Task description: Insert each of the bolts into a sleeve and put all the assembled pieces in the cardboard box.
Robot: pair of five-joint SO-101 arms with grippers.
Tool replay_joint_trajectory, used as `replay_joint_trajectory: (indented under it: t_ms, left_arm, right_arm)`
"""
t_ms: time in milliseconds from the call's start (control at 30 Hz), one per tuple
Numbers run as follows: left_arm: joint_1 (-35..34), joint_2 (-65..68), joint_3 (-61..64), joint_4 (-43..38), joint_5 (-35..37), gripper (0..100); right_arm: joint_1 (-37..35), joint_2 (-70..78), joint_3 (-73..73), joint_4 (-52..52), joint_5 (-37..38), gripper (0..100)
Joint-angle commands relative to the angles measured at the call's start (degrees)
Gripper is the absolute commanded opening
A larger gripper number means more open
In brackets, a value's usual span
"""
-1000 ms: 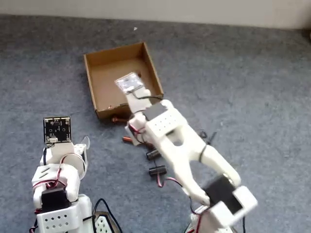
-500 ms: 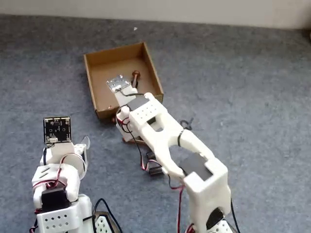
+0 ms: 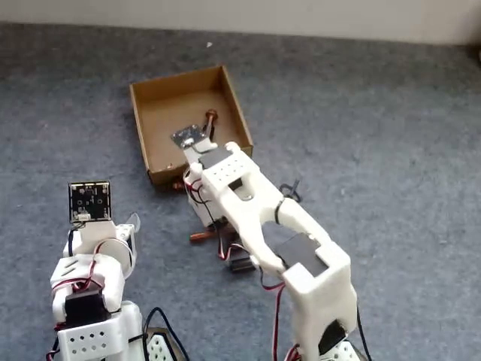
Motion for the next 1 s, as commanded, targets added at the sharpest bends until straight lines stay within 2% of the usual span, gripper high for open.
replay_joint_trajectory:
  t_ms: [0,167,300,500,700,800,967]
  left_arm:
    - [-0.48,-0.4,-0.13,-1.32,0.35,22]
    - [-0.22,-0.4,-1.1,-1.41,-0.18,22]
    - [2.24,0.13,-4.35,-0.97,-4.31,21]
    - [12.7,0.22,-7.69,-0.79,-10.99,8]
    - [16.84,0.4,-14.46,5.45,-12.13,13]
    - [18.95,0.92,-18.59,9.05,-15.38,13]
    - [22.81,13.49,-26.15,12.13,-19.96,13]
  right_arm:
    - [1.1,-13.76,-3.38,3.91,0.7,0.5]
    - [4.88,-27.65,4.09,3.65,0.7,0.5]
    - [7.34,-36.79,13.14,2.24,0.7,0.5]
    - [13.41,-51.91,33.71,-11.21,0.7,0.5]
    - [18.86,-64.75,50.24,-23.52,0.7,0.5]
    - [21.23,-68.53,55.87,-28.88,0.7,0.5]
    - [24.75,-69.76,61.32,-35.74,0.53,0.5]
